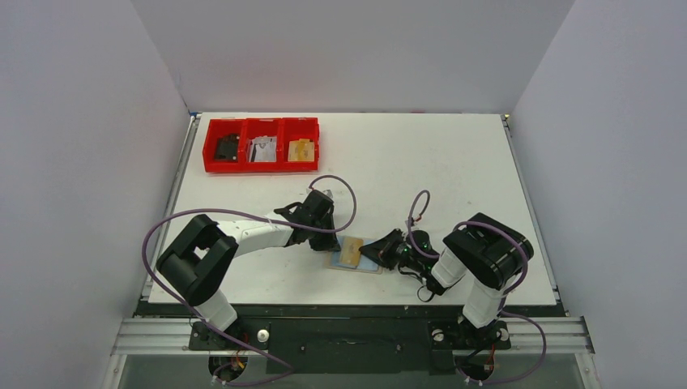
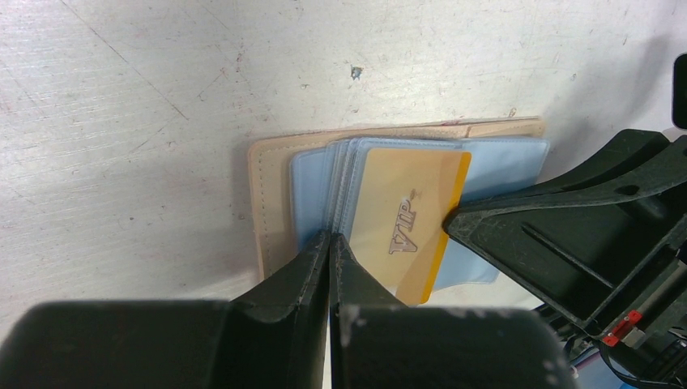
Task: Take the credit cards out of the card holder
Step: Remove the credit card from the card holder.
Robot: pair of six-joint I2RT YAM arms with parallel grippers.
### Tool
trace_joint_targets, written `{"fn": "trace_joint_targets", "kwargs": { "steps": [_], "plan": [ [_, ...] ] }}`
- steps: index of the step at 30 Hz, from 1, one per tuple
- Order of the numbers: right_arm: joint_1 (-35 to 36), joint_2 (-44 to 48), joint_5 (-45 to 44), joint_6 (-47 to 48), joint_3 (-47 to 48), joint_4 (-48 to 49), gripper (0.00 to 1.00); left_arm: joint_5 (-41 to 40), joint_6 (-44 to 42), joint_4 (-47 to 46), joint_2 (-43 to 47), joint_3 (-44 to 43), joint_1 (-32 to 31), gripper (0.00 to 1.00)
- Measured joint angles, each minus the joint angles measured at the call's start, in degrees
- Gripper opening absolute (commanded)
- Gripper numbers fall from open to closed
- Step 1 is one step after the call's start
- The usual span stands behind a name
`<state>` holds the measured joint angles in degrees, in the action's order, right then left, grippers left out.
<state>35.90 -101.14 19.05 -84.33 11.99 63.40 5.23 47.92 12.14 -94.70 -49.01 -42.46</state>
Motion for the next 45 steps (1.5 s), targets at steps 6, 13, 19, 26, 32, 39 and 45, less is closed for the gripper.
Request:
{"fn": "trace_joint_targets", "kwargs": {
  "steps": [6, 13, 19, 26, 32, 39, 45],
  "plan": [
    [-0.83, 0.0, 0.39, 0.07, -0.79, 0.42, 0.0, 0.15, 0.52, -0.26, -0.2, 0.0, 0.0, 0.0],
    [-1.92, 1.55, 0.79, 1.4, -1.84, -0.39, 0.0, 0.33, 0.94, -0.39, -0.31, 0.0, 0.0, 0.0],
    [-3.32, 5.46, 0.92, 3.26, -3.04, -3.76, 0.0, 0.39, 0.96, -0.5, -0.37, 0.0, 0.0, 0.0],
    [-4.33, 10.99, 0.94, 6.05, -3.26, -10.03, 0.0, 0.39, 0.96, -0.55, -0.37, 0.0, 0.0, 0.0],
    [-5.27, 16.76, 0.79, 8.81, -3.23, -16.81, 0.0, 0.44, 0.96, -0.55, -0.37, -0.02, 0.0, 0.0],
    [-5.88, 23.78, 0.44, 11.87, -2.78, -25.68, 0.0, 0.39, 0.81, 0.07, -0.39, -0.46, -0.02, 0.0],
    [-6.73, 29.0, 0.24, 13.97, -1.9, -32.26, 0.0, 0.33, 0.24, 1.44, -0.37, -1.18, -0.33, 0.04]
  ]
}}
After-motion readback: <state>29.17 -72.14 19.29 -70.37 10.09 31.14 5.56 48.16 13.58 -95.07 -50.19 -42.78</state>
